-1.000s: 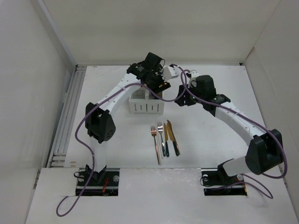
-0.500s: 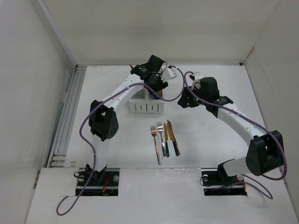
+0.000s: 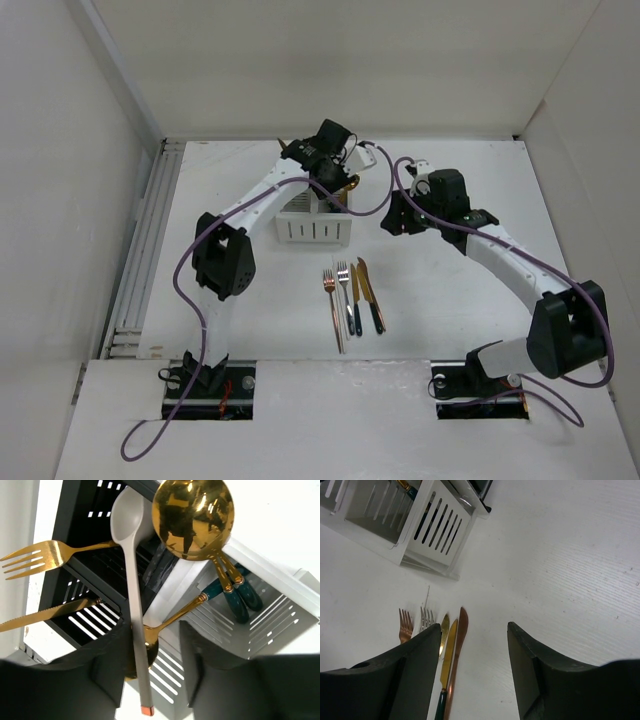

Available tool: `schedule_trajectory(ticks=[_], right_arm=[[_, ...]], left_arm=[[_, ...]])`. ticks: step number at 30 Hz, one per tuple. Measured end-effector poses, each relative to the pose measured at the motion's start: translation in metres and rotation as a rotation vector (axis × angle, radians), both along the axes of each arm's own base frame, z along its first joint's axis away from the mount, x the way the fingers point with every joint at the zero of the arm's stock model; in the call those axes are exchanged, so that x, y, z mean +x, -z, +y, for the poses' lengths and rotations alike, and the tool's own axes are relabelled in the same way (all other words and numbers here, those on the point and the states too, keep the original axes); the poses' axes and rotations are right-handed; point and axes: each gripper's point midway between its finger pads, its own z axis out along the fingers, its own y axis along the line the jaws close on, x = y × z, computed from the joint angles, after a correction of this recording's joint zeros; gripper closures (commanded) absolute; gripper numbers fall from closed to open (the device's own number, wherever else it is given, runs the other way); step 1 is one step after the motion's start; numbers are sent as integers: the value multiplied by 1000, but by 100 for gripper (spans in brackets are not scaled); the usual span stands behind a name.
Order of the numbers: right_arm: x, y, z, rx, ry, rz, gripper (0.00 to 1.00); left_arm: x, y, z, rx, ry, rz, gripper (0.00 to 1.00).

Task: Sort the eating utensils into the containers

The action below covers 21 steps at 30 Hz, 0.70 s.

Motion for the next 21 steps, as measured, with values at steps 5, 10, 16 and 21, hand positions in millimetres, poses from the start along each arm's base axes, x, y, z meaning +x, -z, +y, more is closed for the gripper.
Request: schedule_trajectory(ticks=[5,10,16,21], right_arm=[[0,-1,1,5,-6,-1,39],[-1,-1,2,7,-9,-1,39],[-1,-1,2,7,-10,-1,39],[-1,-1,2,9,-9,-1,39]], left_arm=[[4,-1,3,-7,-16,-7,77],[5,-1,3,-22,-26,-3,84],[6,-4,4,-32,-53,-13,100],[7,-5,4,-42,-73,-15,100]])
